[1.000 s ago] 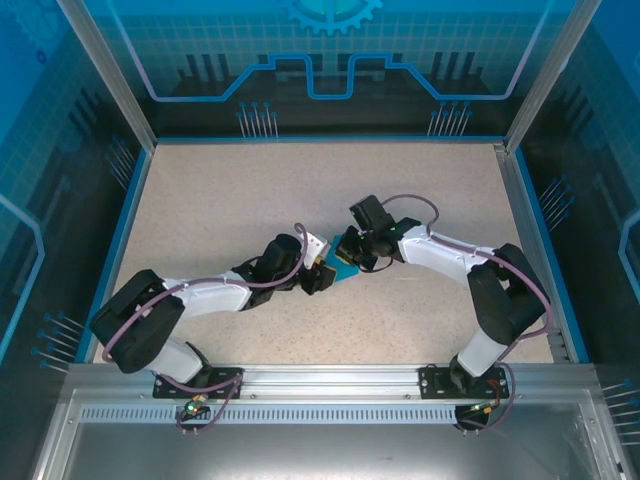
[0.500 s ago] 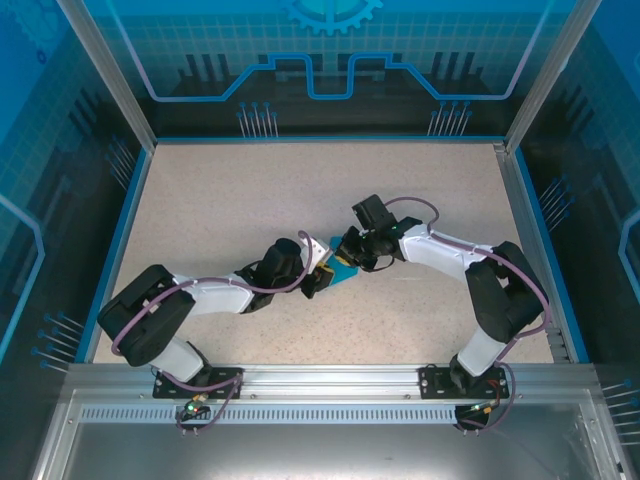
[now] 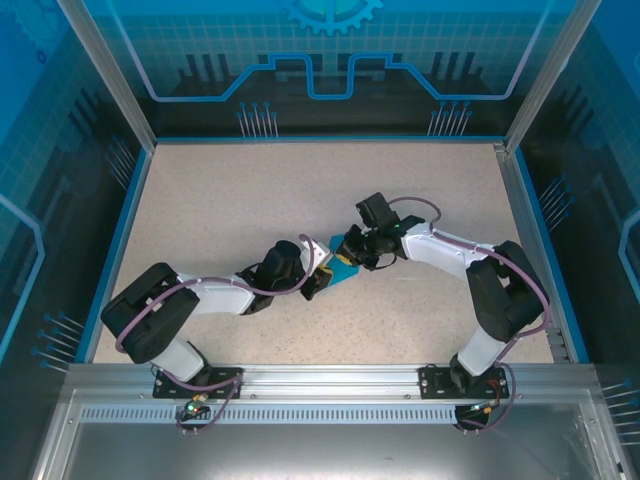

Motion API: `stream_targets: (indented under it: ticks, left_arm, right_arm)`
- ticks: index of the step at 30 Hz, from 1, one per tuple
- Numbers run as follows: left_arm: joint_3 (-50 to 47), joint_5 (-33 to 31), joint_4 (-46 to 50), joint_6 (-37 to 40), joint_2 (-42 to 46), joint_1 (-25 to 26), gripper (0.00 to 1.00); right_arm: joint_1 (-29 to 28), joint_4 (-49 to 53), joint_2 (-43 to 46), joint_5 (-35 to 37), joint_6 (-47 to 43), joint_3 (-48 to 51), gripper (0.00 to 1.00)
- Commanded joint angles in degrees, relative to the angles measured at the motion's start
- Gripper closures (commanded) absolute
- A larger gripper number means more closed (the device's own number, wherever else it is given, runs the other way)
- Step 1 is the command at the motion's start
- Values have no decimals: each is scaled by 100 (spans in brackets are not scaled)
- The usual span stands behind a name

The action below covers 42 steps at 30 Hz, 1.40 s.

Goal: Fold a paper plane with a square sheet of paper (pick it up from the middle)
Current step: Fourth fold the wing at the center of the table.

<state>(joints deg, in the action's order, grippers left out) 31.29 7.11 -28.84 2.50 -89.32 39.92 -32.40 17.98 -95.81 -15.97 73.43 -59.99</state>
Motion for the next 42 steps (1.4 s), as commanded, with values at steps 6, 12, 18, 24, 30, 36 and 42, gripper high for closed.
stream_targets:
  ticks: [6,12,18,24,30,36,42]
  left_arm:
    - [-44,176,9,13,-147,26,95]
    - [-8,270,195,-879,-178,30,96]
    - [-78,262,69,-2017,-121,27,97]
    - [-226,262,-256,-2914,-112,30,97]
    - [-319,275,-419,-3420,-79,30,98]
    - [-353,232,-382,-3750,-60,23,98]
    - [-360,279,-418,-3943,-103,32,97]
  right_arm:
    - [242,180,118,-254,-1143,40,60]
    - [347,109,539,36,-2474,344,38]
    - [410,-782,915,-71,-2940,1201,37]
    - [404,-1371,766,-381,-3142,1534,40]
    - [340,-1709,389,-596,-3153,1482,46]
    - [315,-1813,68,-701,-3073,1358,51]
    - [289,-1842,-147,-681,-3017,1211,52]
